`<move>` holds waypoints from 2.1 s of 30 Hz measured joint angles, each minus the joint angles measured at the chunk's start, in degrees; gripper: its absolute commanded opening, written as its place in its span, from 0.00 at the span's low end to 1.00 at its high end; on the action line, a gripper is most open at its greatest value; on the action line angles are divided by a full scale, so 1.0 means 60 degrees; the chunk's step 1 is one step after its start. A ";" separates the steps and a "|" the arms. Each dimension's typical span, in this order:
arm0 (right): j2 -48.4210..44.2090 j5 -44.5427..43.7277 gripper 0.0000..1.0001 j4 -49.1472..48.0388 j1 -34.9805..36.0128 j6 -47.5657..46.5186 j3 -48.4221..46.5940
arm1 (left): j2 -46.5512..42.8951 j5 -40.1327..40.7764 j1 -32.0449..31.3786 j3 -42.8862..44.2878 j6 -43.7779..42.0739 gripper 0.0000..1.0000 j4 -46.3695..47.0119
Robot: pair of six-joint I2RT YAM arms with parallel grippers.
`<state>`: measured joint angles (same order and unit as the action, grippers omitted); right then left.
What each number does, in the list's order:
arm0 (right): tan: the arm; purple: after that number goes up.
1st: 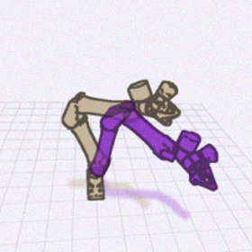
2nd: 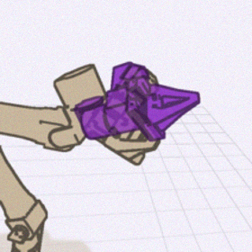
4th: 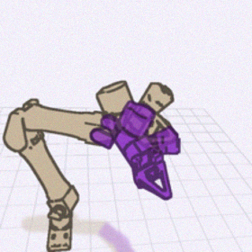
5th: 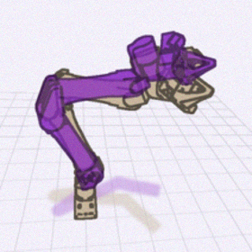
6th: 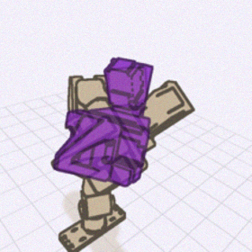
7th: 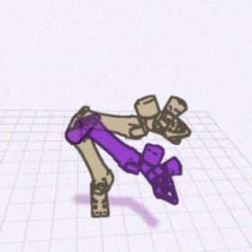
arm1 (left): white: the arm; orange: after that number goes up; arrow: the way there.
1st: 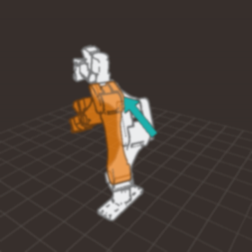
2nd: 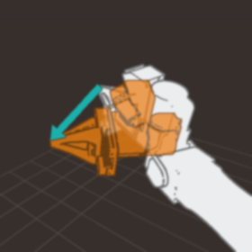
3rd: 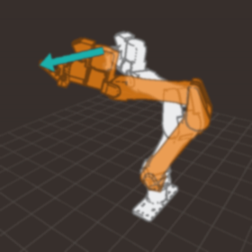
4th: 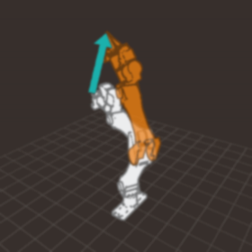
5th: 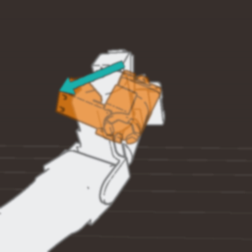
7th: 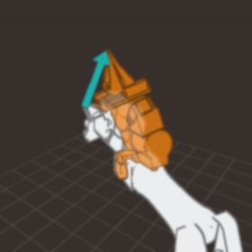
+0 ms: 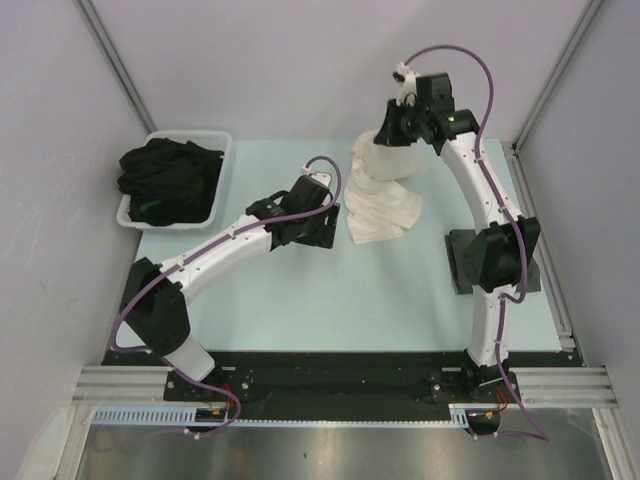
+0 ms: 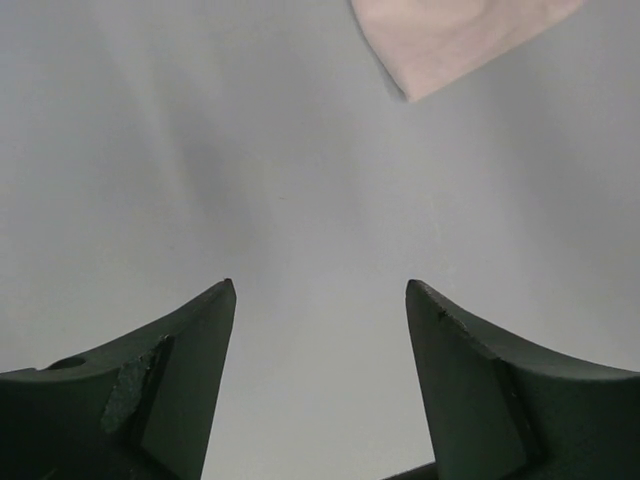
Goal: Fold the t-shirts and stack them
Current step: Flatten out the tshirt
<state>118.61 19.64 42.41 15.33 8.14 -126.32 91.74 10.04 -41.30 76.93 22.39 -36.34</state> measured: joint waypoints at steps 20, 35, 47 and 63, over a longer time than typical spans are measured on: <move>-0.3297 0.1311 0.00 0.1038 0.1978 0.0889 -0.1045 | -0.3861 0.4360 0.1512 -0.1064 -0.0018 0.93 0.0164; 0.0798 -0.0262 0.00 0.0743 0.0627 -0.0197 0.4229 | -0.2692 0.3931 0.1512 -0.1060 0.0011 0.93 0.0138; 0.0787 -0.2036 0.29 0.1767 -0.0328 -0.0495 0.3770 | -0.2608 0.3727 0.1512 -0.1060 0.0004 0.94 0.0189; -0.0266 -0.1974 0.41 0.2284 0.1209 -0.0656 0.1100 | -0.2280 0.3067 0.1512 -0.1137 0.0022 0.95 0.0208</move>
<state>117.01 7.79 56.12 22.59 4.21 -119.72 78.06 28.45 -32.23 70.11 22.52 -35.09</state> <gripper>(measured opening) 0.396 0.943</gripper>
